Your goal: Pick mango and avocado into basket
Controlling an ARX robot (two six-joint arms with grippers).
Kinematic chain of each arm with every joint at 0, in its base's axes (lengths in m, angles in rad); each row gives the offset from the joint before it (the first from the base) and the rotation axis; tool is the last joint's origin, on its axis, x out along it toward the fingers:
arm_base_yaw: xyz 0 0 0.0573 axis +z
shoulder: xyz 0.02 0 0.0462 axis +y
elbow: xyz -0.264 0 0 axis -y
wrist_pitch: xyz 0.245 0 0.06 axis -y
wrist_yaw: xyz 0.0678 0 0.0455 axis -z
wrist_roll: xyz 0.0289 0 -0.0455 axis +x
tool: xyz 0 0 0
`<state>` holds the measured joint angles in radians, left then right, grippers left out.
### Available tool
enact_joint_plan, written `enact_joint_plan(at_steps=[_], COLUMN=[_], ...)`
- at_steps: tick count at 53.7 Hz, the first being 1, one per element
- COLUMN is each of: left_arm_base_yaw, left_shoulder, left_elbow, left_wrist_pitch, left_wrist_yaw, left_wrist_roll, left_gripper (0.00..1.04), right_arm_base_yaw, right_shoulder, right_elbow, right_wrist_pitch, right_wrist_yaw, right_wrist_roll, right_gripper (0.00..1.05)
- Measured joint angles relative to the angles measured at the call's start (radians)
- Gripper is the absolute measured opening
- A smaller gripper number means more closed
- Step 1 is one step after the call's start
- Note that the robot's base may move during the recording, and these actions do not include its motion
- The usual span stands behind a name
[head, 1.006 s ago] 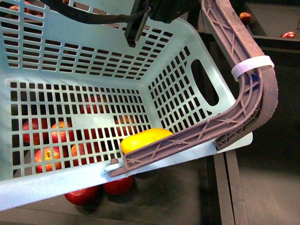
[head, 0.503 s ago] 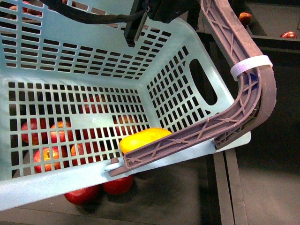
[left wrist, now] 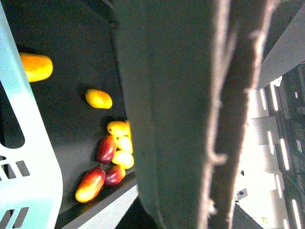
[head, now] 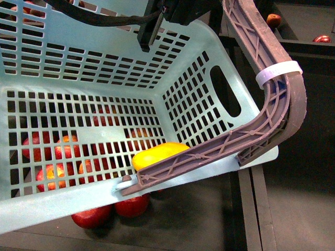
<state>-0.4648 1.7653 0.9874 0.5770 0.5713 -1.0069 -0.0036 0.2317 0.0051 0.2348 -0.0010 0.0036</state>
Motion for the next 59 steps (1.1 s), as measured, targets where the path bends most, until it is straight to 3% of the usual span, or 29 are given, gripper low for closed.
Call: enact_joint_plan(at_steps=[14, 21, 35, 59], left_arm_base_yaw=[0.0, 0.0, 0.0, -0.002], left_shoulder=[0.0, 0.0, 0.0, 0.0], left_elbow=[0.0, 0.0, 0.0, 0.0], left_wrist_pitch=[0.0, 0.0, 0.0, 0.0], left_wrist_yaw=[0.0, 0.0, 0.001, -0.001], left_wrist_roll=[0.0, 0.0, -0.002, 0.0], left_gripper=[0.08, 0.08, 0.08, 0.08], right_arm_base_yaw=[0.0, 0.0, 0.0, 0.001], right_shoulder=[-0.058, -0.196, -0.226, -0.227], right_elbow=[0.0, 0.001, 0.001, 0.001], right_wrist_pitch=[-0.057, -0.225, -0.233, -0.234], right_wrist_yaw=[0.0, 0.0, 0.0, 0.001], right_wrist_roll=[0.0, 0.0, -0.001, -0.002], right_gripper=[0.02, 0.02, 0.02, 0.71])
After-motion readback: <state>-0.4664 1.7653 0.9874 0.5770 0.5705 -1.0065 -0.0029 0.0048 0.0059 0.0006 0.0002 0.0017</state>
